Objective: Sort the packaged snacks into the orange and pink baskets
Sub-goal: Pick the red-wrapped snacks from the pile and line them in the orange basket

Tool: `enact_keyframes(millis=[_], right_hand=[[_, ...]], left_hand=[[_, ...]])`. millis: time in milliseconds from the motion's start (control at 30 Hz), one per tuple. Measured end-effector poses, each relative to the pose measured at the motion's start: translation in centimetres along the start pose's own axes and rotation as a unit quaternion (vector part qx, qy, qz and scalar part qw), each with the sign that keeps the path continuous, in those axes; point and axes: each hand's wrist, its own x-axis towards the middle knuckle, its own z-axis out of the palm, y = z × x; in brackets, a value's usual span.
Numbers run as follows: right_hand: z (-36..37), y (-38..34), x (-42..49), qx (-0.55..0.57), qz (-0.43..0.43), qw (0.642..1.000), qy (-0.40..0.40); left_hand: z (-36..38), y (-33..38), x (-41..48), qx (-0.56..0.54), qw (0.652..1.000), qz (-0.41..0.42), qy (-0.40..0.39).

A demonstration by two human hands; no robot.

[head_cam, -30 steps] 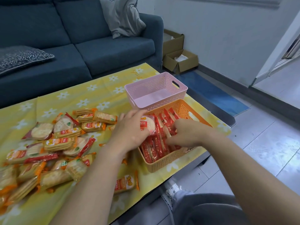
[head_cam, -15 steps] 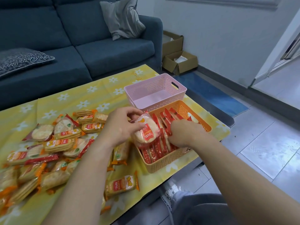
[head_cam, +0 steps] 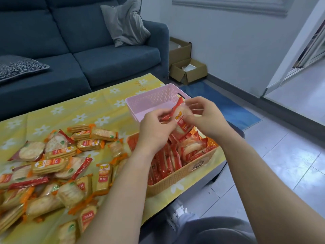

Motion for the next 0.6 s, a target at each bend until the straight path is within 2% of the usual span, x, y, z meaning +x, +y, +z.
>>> enact_keyframes(millis=[67,100,233,333,400,467,533,600], right_hand=[[0.5,0.8,0.5,-0.106,-0.024,0.991,0.083],[0.6,0.8,0.7,-0.092,-0.020,0.992,0.090],[1.0,0.6,1.4,-0.007,0.051,0.999,0.007],[1.2,1.1,1.9,-0.040,0.067,0.997,-0.022],[1.3,1.5,2.1,-0.080,0.053,0.995,-0.025],[1.5,1.6,2.3,-0.108,0.035,0.994,-0.011],[1.8,1.5,2.3,-0.176,0.020,0.984,0.014],[1.9,1.4,2.2,-0.222,0.035,0.974,0.026]], left_hand=[[1.2,0.1,0.3,-0.017,0.999,0.001,0.036],[1.7,0.2,0.4,-0.031,0.999,-0.005,0.045],[3.5,-0.1,0.9,-0.084,0.996,-0.029,0.016],[3.9,-0.5,1.3,-0.075,0.995,-0.044,-0.052],[3.7,-0.9,1.5,-0.029,0.996,-0.040,-0.075],[3.3,-1.7,1.7,0.083,0.994,-0.028,-0.067],[2.9,-2.4,1.6,0.201,0.975,-0.019,-0.088],[2.9,-2.7,1.2,0.257,0.958,-0.012,-0.127]])
